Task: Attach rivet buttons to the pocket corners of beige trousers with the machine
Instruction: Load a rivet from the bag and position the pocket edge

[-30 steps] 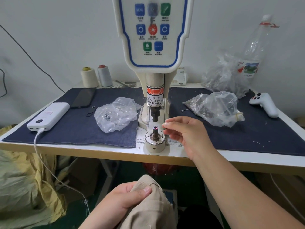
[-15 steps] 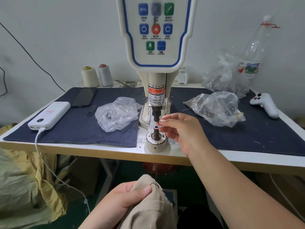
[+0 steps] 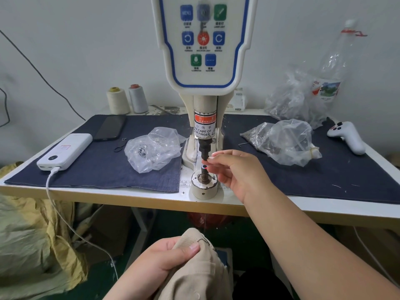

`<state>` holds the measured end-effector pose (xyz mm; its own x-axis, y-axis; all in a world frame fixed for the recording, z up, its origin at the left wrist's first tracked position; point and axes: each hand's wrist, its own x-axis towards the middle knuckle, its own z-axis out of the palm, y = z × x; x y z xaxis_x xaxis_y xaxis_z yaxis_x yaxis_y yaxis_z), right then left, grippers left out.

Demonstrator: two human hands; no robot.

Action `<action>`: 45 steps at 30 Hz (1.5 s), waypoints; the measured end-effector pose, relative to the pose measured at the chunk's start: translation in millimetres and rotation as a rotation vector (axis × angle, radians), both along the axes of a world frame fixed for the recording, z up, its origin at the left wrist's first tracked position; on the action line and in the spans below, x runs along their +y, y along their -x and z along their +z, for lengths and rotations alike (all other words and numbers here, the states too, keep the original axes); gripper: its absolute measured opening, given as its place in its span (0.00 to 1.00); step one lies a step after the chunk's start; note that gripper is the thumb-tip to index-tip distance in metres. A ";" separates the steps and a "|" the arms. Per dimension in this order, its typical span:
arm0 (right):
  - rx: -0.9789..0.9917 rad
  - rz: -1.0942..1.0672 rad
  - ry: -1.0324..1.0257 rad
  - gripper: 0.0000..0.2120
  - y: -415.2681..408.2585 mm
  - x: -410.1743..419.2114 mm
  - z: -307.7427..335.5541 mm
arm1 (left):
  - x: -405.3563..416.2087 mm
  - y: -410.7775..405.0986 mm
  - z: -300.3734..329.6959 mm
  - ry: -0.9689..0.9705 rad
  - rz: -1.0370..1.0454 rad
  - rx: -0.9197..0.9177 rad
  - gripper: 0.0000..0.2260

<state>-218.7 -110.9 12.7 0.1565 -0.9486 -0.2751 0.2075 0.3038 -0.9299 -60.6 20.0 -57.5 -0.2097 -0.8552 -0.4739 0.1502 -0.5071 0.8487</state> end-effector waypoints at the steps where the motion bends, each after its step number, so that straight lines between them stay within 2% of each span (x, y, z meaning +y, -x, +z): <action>1: -0.013 -0.002 -0.011 0.05 0.0 0.1 0.1 | 0.2 -0.4 -1.0 -0.002 0.000 0.004 0.10; 8: -0.153 -0.011 -0.106 0.06 0.2 0.9 -0.1 | -0.5 -3.3 -4.4 0.007 -0.028 -0.003 0.22; 12: -0.207 0.000 -0.170 0.05 0.1 0.3 -0.5 | -0.3 -4.3 -5.6 0.028 -0.038 -0.013 0.20; 17: -0.185 0.000 -0.140 0.05 -0.4 -0.7 -0.4 | -0.9 -5.6 -7.5 0.040 -0.027 -0.040 0.25; 24: -0.212 -0.009 -0.182 0.07 1.0 0.5 3.0 | -2.7 -4.7 -8.7 0.041 -0.031 -0.069 0.27; 28: -0.224 -0.006 -0.201 0.06 3.5 0.4 5.9 | -5.3 -4.4 -8.6 0.045 -0.037 -0.079 0.24; 40: -0.109 -0.013 -0.069 0.06 3.3 5.4 8.1 | -3.5 -8.0 -7.8 0.054 -0.059 -0.053 0.21; 43: -0.024 -0.152 0.024 0.06 8.9 14.0 4.2 | -1.3 -9.2 -1.4 0.069 -0.049 -0.052 0.25; 45: 0.046 -0.291 0.166 0.06 12.5 29.2 -5.7 | 0.5 -14.0 2.9 0.062 -0.017 -0.011 0.28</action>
